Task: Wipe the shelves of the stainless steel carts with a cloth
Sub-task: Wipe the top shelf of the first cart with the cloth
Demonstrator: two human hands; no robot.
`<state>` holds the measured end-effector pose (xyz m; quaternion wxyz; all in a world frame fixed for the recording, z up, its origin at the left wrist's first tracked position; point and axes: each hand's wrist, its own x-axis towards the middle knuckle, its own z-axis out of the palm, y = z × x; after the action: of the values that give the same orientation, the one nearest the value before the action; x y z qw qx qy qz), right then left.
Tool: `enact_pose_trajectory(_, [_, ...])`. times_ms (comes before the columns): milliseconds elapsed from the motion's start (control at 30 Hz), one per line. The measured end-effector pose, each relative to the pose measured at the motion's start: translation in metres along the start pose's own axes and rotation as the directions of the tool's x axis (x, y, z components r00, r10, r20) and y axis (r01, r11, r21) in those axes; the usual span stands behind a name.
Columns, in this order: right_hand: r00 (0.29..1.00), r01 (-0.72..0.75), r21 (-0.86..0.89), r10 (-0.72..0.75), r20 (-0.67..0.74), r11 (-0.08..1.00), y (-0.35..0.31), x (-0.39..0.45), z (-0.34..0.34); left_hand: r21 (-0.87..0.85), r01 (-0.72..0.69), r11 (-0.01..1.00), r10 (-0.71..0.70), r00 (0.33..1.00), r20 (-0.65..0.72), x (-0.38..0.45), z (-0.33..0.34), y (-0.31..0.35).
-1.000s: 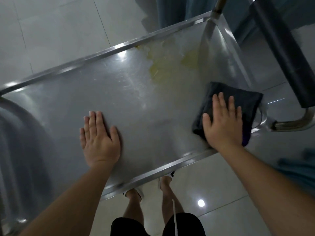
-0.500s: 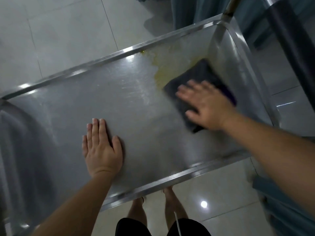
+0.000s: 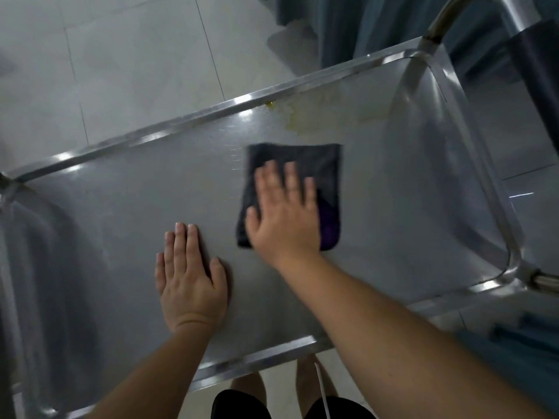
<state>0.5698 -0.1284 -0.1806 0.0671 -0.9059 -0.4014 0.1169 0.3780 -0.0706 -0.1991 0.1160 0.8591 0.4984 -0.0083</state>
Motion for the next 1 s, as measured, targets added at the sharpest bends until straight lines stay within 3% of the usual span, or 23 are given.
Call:
enact_pose_trajectory(67, [0.943, 0.32, -0.029, -0.316, 0.102, 0.947, -0.003, 0.01, 0.0, 0.007, -0.006, 1.0, 0.006, 1.0, 0.009, 0.0, 0.001, -0.001])
enact_pose_trajectory(133, [0.83, 0.543, -0.032, -0.53, 0.174, 0.839, 0.026, 0.031, -0.009, 0.001, -0.01, 1.0, 0.01, 1.0, 0.005, 0.0, 0.002, -0.002])
enact_pose_trajectory(200, [0.751, 0.647, -0.056, -0.623, 0.217, 0.76, 0.066, 0.054, -0.023, -0.002, -0.012, 1.0, 0.012, 1.0, -0.005, -0.001, 0.003, -0.002])
enact_pose_trajectory(233, [0.752, 0.647, -0.072, -0.619, 0.224, 0.759, 0.089, 0.066, -0.03, -0.001, -0.013, 1.0, 0.013, 1.0, -0.009, -0.001, 0.002, -0.002])
enact_pose_trajectory(333, [0.898, 0.431, -0.095, -0.415, 0.148, 0.897, 0.161, 0.092, -0.051, -0.008, -0.017, 1.0, 0.017, 1.0, -0.016, -0.001, 0.001, 0.0])
enact_pose_trajectory(400, [0.994, 0.105, -0.106, -0.103, 0.024, 0.989, 0.193, 0.098, -0.06, -0.007, -0.014, 1.0, 0.014, 1.0, -0.016, -0.001, 0.001, 0.0])
enact_pose_trajectory(433, [0.995, -0.092, -0.091, 0.09, -0.033, 0.992, 0.199, 0.098, -0.06, -0.004, -0.016, 1.0, 0.016, 1.0, -0.013, -0.001, 0.001, 0.001])
enact_pose_trajectory(533, [0.829, -0.548, 0.042, 0.549, -0.102, 0.835, 0.16, 0.104, -0.05, -0.001, -0.018, 1.0, 0.018, 1.0, -0.011, -0.002, 0.001, 0.0])
enact_pose_trajectory(600, [0.761, -0.63, 0.123, 0.642, -0.098, 0.766, 0.109, 0.108, -0.042, -0.002, -0.019, 1.0, 0.019, 1.0, -0.012, -0.001, 0.001, -0.001])
enact_pose_trajectory(667, [0.815, -0.557, 0.133, 0.57, -0.1, 0.82, 0.059, 0.106, -0.033, -0.001, -0.019, 1.0, 0.019, 1.0, -0.018, 0.0, 0.002, -0.001])
enact_pose_trajectory(733, [0.907, -0.402, 0.086, 0.409, -0.098, 0.912, 0.014, 0.096, -0.022, -0.001, -0.014, 1.0, 0.014, 1.0, -0.025, 0.001, 0.003, -0.002])
enact_pose_trajectory(833, [1.0, 0.001, -0.01, -0.001, 0.001, 1.0, -0.019, 0.084, -0.01, 0.001, -0.015, 1.0, 0.015, 1.0, -0.026, 0.0, 0.006, -0.003])
enact_pose_trajectory(933, [0.909, 0.401, -0.063, -0.388, 0.153, 0.914, -0.001, 0.095, -0.017, -0.008, -0.015, 1.0, 0.015, 1.0, -0.024, 0.0, 0.006, -0.002])
enact_pose_trajectory(1000, [0.851, 0.508, -0.088, -0.482, 0.209, 0.857, 0.019, 0.11, -0.025, -0.012, -0.016, 1.0, 0.015, 0.999, -0.031, -0.001, 0.005, -0.001])
